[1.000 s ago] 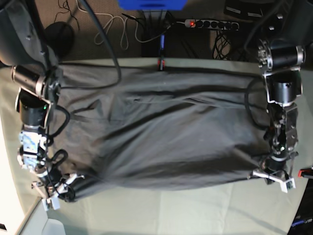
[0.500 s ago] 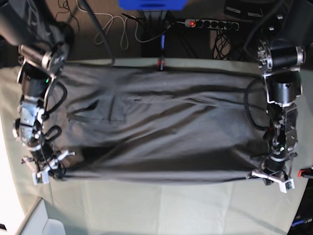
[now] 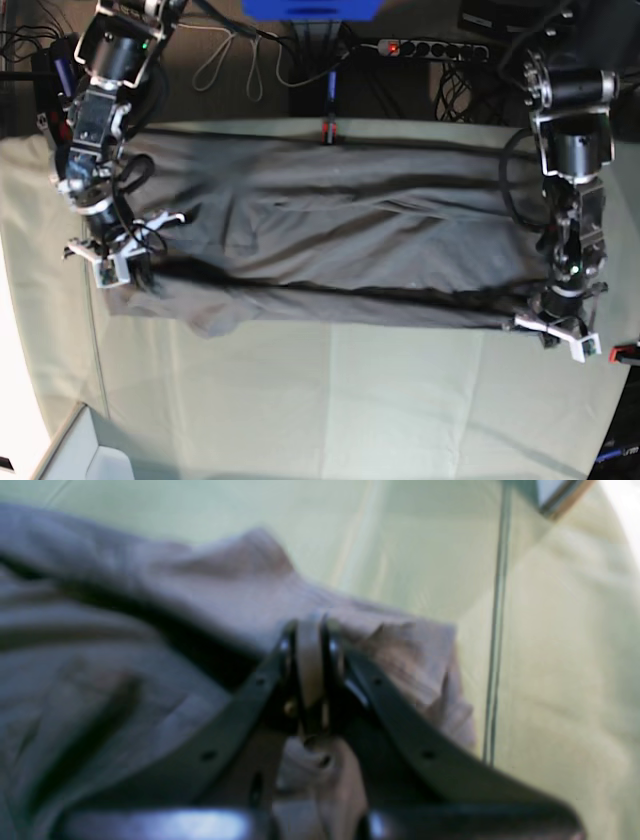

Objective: Layout the t-shirt on the table in an organized manner, then fold the t-shirt properly
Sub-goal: 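Release and regrasp the strip ends with both grippers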

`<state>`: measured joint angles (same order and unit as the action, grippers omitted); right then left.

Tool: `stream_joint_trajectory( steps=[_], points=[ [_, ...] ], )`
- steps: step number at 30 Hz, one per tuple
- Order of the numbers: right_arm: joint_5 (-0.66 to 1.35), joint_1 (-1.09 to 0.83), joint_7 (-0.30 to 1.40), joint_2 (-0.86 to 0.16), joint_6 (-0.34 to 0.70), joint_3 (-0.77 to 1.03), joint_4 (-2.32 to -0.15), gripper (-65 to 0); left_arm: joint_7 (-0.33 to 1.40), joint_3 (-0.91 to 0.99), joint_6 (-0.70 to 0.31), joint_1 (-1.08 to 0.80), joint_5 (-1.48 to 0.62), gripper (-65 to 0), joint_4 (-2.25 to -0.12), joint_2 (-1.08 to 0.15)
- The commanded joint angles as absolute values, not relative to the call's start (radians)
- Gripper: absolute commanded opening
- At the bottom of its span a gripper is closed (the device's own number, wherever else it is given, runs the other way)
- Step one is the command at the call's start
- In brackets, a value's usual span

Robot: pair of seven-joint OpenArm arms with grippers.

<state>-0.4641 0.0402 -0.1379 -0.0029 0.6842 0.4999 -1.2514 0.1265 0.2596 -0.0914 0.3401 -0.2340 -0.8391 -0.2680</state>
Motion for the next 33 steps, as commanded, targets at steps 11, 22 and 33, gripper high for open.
stream_joint_trajectory(
  steps=[11, 22, 33],
  points=[
    [-0.252, -0.093, -0.168, -0.03, 0.698, 0.518, -1.326, -65.0, 0.107, 0.348, -0.091, 0.148, -0.236, -65.0, -0.998, -0.268],
    [-0.171, -0.189, -0.17, -0.065, 0.698, 0.533, -1.325, -65.0, 0.108, 0.469, -0.091, 0.048, -0.236, -65.0, -1.058, -0.236],
    [-0.17, -0.242, -0.171, -0.07, 0.698, 0.535, -1.325, -65.0, 0.113, 0.467, -0.091, -0.042, -0.236, -64.9, -1.067, -0.196]
  ],
)
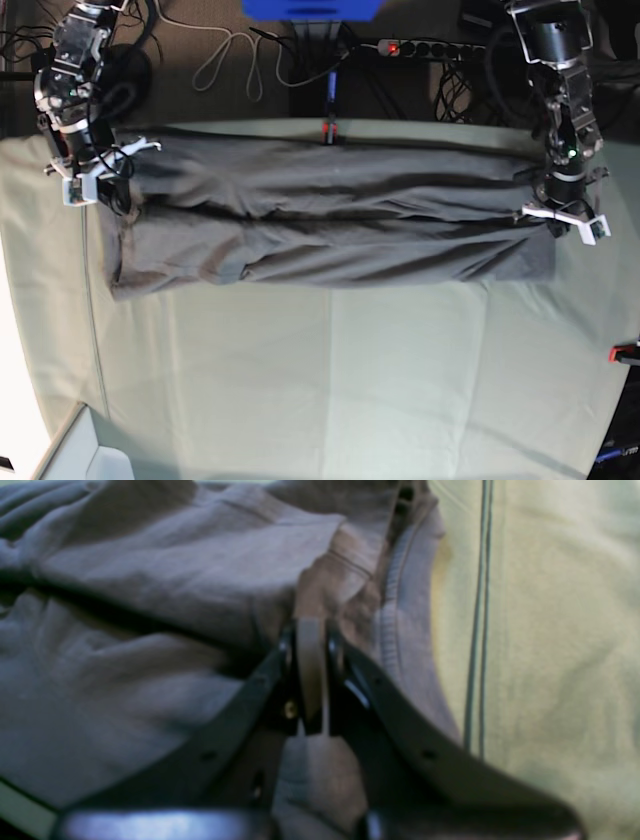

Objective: Layout the t-shirt on the table in an organized manner, then fold the t-shirt properly
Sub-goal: 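Release and regrasp the strip ends with both grippers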

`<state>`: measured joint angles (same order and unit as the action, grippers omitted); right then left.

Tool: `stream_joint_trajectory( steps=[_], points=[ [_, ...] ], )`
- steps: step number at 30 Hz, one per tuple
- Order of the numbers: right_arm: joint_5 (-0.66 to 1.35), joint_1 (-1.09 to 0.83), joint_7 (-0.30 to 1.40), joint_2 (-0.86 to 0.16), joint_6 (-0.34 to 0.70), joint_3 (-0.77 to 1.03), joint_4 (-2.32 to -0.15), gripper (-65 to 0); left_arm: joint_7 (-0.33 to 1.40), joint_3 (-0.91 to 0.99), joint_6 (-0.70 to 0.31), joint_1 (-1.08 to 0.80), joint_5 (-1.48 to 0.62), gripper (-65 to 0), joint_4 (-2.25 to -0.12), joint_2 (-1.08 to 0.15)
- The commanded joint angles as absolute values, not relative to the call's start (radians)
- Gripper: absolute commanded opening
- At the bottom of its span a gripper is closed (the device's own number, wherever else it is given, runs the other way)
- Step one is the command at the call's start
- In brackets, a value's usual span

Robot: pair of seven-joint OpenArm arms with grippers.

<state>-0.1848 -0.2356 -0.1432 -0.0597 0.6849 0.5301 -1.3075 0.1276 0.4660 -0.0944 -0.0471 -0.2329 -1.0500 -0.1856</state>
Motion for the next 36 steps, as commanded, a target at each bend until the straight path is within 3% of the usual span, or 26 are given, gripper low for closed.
stream_joint_trajectory(
  steps=[1, 5, 7, 10, 13, 24, 36],
  points=[
    [-0.17, -0.245, -0.171, -0.07, 0.698, 0.535, -1.326, -65.0, 0.113, 0.467, -0.091, -0.045, -0.236, -64.9, -1.067, -0.191],
    [-0.17, -0.246, -0.171, -0.064, 0.698, 0.536, -1.328, -65.0, 0.114, 0.467, -0.091, -0.05, -0.236, -62.0, -1.067, -0.188],
    [-0.17, -0.245, -0.171, -0.062, 0.698, 0.536, -1.33, -65.0, 0.114, 0.467, -0.091, -0.05, -0.236, -53.7, -1.067, -0.188],
    [-0.17, -0.246, -0.16, -0.041, 0.698, 0.536, -1.397, -65.0, 0.16, 0.472, -0.091, -0.05, -0.236, -36.3, -1.067, -0.186],
    [-0.17, -0.246, -0.156, -0.027, 0.698, 0.536, -1.465, -65.0, 0.182, 0.473, -0.091, -0.048, -0.236, -27.9, -1.067, -0.186],
    [-0.17, -0.199, 0.033, 0.007, 0.698, 0.529, -1.474, -34.8, 0.182, 0.473, -0.091, -0.044, -0.236, -27.9, -1.067, -0.186],
    [-0.17, -0.145, 0.033, -0.008, 0.698, 0.524, -1.342, -34.0, 0.183, 0.473, -0.091, -0.027, -0.236, -27.9, -1.067, -0.186]
  ],
)
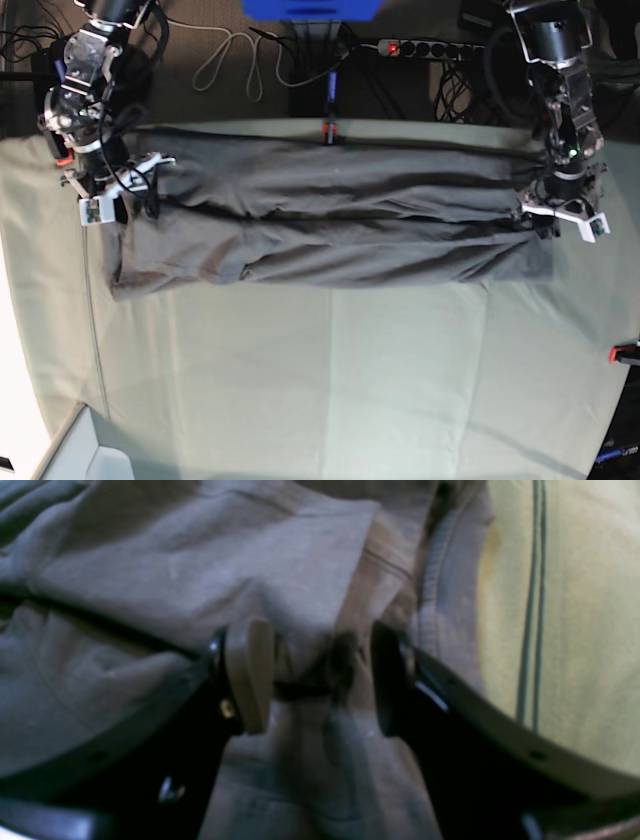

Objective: Layout the t-shirt on the table in an organized manner, then fold the t-shirt properly
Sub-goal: 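Release and regrasp the strip ends with both grippers, then drag the strip end with the right gripper to tidy the folded shirt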

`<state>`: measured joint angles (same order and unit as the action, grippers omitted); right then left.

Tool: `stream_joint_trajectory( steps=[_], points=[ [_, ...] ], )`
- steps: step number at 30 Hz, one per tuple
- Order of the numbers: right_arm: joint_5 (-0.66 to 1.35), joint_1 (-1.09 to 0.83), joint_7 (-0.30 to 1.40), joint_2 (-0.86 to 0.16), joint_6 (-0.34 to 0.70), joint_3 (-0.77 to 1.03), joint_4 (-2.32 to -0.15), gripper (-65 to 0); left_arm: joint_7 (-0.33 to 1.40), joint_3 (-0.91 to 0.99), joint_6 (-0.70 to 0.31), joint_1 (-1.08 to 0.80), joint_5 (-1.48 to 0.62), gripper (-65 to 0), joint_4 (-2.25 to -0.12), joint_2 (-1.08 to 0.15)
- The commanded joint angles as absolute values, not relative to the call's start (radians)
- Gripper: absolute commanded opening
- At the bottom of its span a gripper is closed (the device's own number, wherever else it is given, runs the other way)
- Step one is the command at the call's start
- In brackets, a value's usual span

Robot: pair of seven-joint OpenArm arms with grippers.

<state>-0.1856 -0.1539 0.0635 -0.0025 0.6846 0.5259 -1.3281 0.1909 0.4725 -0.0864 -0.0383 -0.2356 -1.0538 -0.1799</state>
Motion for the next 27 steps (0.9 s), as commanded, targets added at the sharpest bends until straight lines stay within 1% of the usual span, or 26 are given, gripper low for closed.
stream_joint_trajectory(
  steps=[1, 2, 3, 6, 10, 15, 17, 27],
  points=[
    [-0.17, -0.145, 0.031, -0.008, 0.698, 0.518, -1.342, -35.9, 0.183, 0.473, -0.091, -0.027, -0.236, -27.9, -1.067, -0.186],
    [-0.17, -0.145, 0.031, -0.012, 0.698, 0.509, -1.342, -39.0, 0.183, 0.473, -0.091, -0.027, -0.236, -27.9, -1.067, -0.186],
    [-0.17, -0.148, 0.031, -0.013, 0.698, 0.503, -1.342, -44.0, 0.183, 0.473, -0.091, -0.024, -0.236, -27.9, -1.067, -0.186],
    [-0.173, -0.148, 0.036, -0.013, 0.698, 0.506, -1.342, -64.6, 0.183, 0.473, -0.091, -0.022, -0.236, -27.9, -1.067, -0.186],
    [-0.173, -0.191, 0.036, -0.013, 0.698, 0.506, -1.368, -65.0, 0.182, 0.473, -0.091, -0.022, -0.236, -27.9, -1.067, -0.186],
    [-0.171, -0.286, 0.036, -0.005, 0.698, 0.509, -1.494, -65.0, 0.182, 0.473, -0.091, -0.022, -0.236, -27.7, -1.067, -0.186],
    [-0.171, -0.318, 0.036, 0.013, 0.698, 0.509, -1.527, -65.0, 0.182, 0.473, -0.091, -0.021, -0.236, -27.6, -1.067, -0.188],
    [-0.17, -0.39, 0.033, 0.05, 0.698, 0.507, -1.535, -65.0, 0.182, 0.473, -0.091, -0.021, -0.236, -27.6, -1.067, -0.191]
  ],
)
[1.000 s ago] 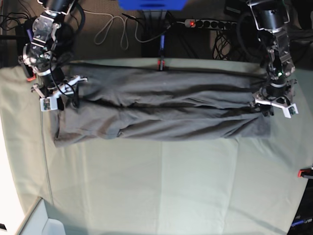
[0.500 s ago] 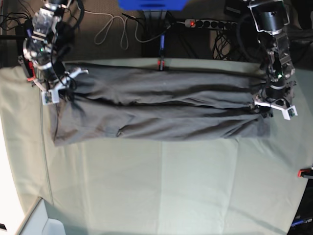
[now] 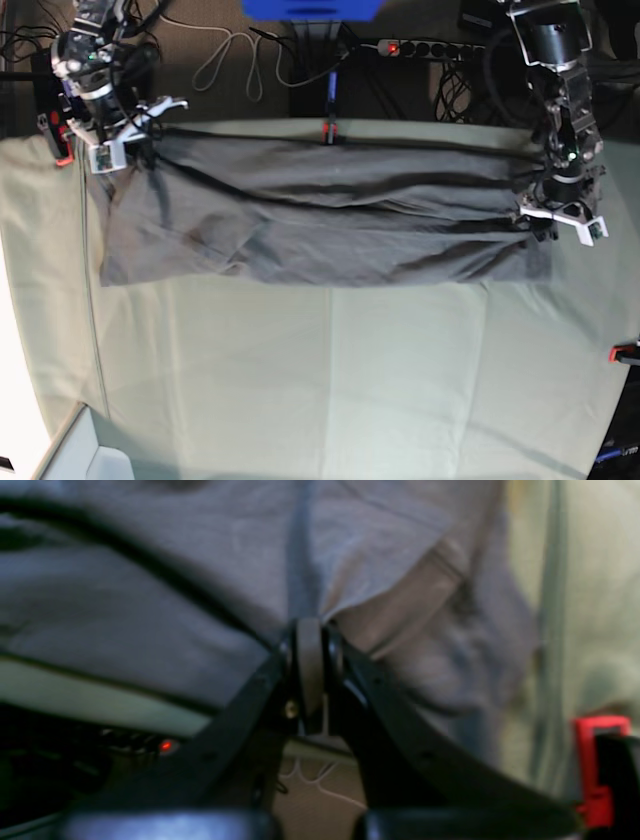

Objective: Layout the t-shirt on the table in an organized manner, then fold the t-shirt properly
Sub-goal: 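Drag the strip end with the right gripper to tidy the folded shirt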

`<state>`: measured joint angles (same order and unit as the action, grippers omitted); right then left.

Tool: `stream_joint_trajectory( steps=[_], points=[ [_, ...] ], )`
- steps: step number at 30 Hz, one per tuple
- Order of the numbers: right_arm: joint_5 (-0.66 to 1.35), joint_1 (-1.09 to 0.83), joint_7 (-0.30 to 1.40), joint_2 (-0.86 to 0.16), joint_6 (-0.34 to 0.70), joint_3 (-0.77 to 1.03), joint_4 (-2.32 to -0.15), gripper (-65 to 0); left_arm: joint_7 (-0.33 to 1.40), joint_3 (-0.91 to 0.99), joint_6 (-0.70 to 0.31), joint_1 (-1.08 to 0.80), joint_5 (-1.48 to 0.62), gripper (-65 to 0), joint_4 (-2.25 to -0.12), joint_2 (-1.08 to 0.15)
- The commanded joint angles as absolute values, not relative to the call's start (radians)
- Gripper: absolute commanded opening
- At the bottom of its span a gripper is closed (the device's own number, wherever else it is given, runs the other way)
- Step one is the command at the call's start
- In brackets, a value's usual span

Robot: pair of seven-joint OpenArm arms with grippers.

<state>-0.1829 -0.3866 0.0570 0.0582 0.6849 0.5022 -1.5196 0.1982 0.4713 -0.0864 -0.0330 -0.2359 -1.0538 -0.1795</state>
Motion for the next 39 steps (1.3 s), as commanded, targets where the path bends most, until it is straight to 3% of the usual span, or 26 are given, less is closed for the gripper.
stream_joint_trajectory(
  steps=[1, 23, 29, 34, 36, 39],
  points=[
    [-0.17, -0.395, 0.033, 0.05, 0.698, 0.506, -1.534, -65.0, 0.182, 0.473, -0.09, -0.021, -0.236, -27.6, -1.067, -0.193],
    [-0.171, -0.43, 0.035, 0.107, 0.698, 0.506, -1.54, -64.4, 0.186, 0.475, -0.09, -0.022, -0.236, -27.5, -1.067, -0.196],
    [-0.174, -0.432, 0.035, 0.082, 0.698, 0.509, -1.547, -44.8, 0.186, 0.475, -0.09, -0.022, -0.236, -24.5, -1.067, -0.196],
    [-0.17, -0.433, 0.033, 0.085, 0.698, 0.61, -1.613, -29.5, 0.188, 0.476, -0.09, -0.025, -0.236, -6.8, -1.092, -0.193],
    [-0.17, -0.43, 0.035, 0.085, 0.698, 0.631, -1.638, -27.7, 0.188, 0.476, -0.09, -0.039, -0.236, -2.3, -1.145, -0.186],
    [-0.17, -0.429, 0.035, 0.085, 0.698, 0.63, -1.678, -27.6, 0.188, 0.476, -0.09, -0.074, -0.237, -1.4, -1.222, -0.183]
  ],
)
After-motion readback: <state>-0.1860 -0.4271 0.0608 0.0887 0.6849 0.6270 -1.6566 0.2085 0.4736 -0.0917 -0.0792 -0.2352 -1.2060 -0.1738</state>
